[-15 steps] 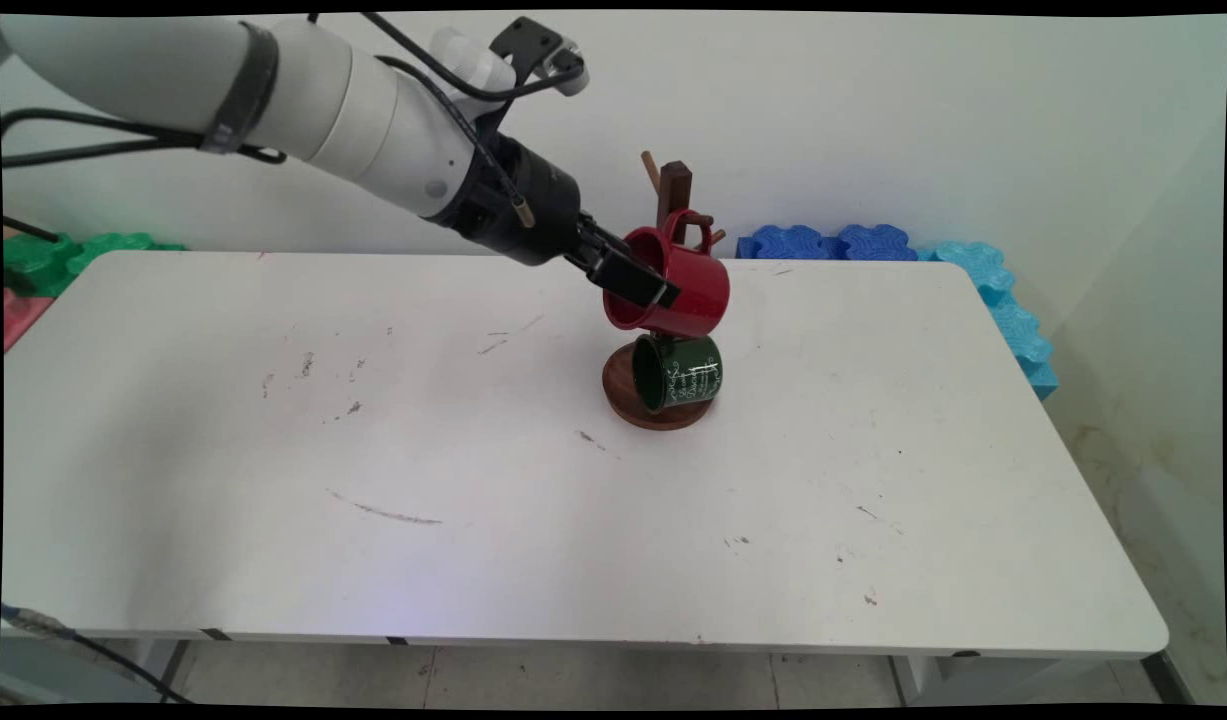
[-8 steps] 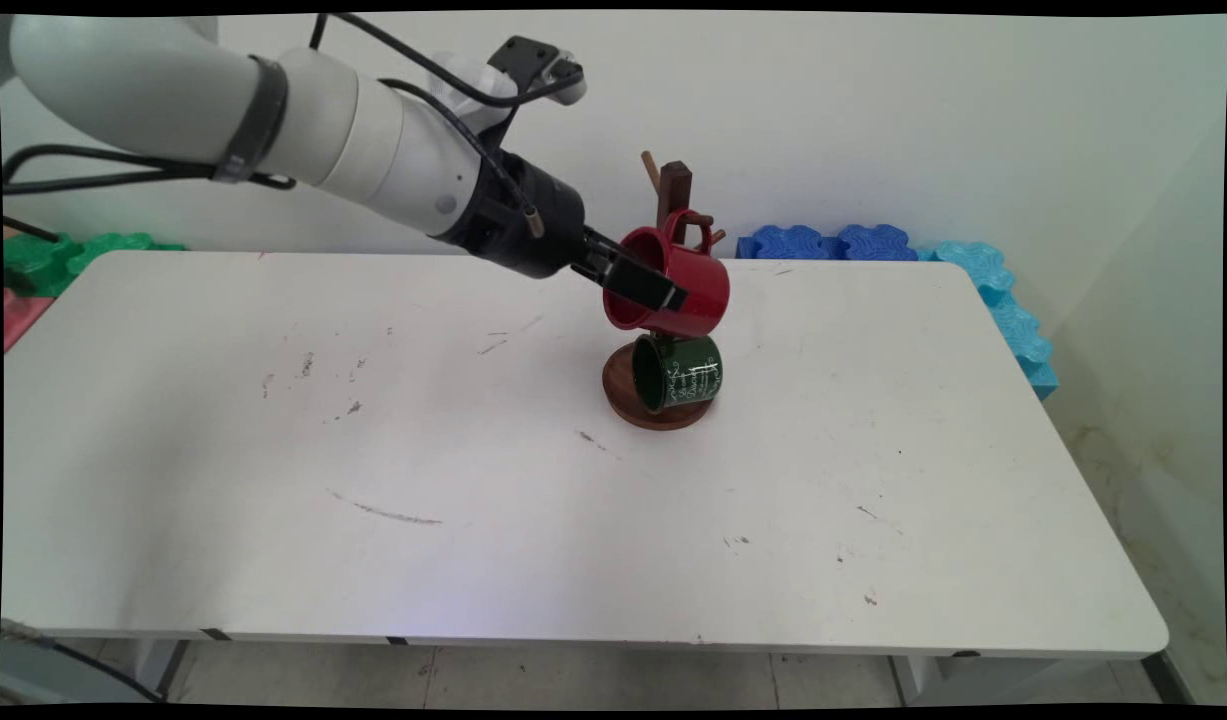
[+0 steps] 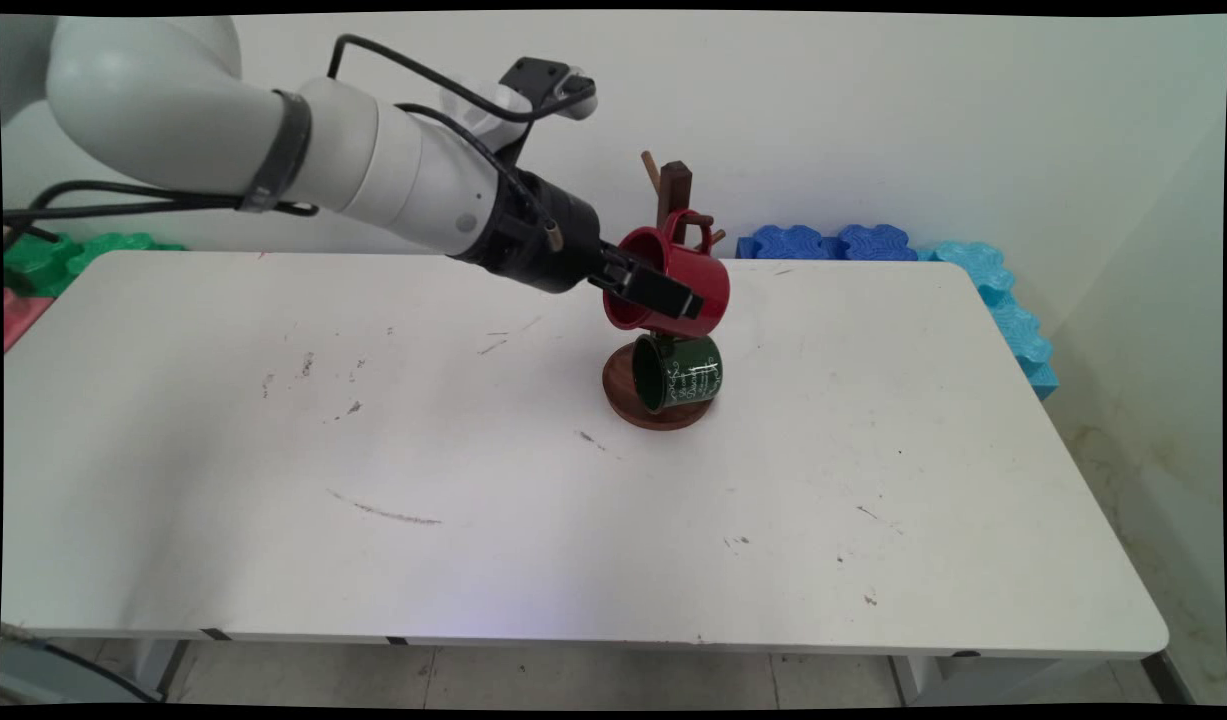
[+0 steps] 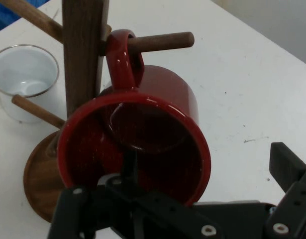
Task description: Pick up the red mug from the rack, then place the picked object on the table
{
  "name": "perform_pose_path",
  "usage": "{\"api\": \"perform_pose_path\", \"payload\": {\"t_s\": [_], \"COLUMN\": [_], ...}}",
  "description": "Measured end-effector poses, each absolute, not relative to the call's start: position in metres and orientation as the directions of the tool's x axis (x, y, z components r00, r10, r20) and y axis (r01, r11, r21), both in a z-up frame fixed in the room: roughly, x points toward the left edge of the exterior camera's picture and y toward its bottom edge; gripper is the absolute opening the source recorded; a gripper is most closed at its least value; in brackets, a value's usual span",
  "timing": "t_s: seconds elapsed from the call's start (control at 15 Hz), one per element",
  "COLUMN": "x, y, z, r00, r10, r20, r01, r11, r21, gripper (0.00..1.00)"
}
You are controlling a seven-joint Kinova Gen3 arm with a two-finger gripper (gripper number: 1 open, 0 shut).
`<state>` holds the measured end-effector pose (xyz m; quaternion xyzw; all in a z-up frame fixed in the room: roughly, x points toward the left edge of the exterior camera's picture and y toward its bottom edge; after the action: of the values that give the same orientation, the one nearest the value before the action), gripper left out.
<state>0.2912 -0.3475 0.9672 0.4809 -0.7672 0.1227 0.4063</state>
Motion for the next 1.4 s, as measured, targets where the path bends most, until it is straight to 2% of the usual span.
{"api": "perform_pose_path", "payload": {"t_s": [0.47, 0.53, 1.4], "x": [0.283, 0.283, 0.281], "y": [-0.351, -0.352, -0.357], "z": [0.96, 0.959, 0.951], "r00": [-0.199, -0.2, -0.226], "r10": [-0.635, -0.634, -0.623], "r20": [0.747, 0.747, 0.749], "r01": [-0.839, -0.839, -0.843], "r11": [0.504, 0.504, 0.51], "r21": [0.205, 0.203, 0.17], "gripper": [1.0, 0.0, 0.0]}}
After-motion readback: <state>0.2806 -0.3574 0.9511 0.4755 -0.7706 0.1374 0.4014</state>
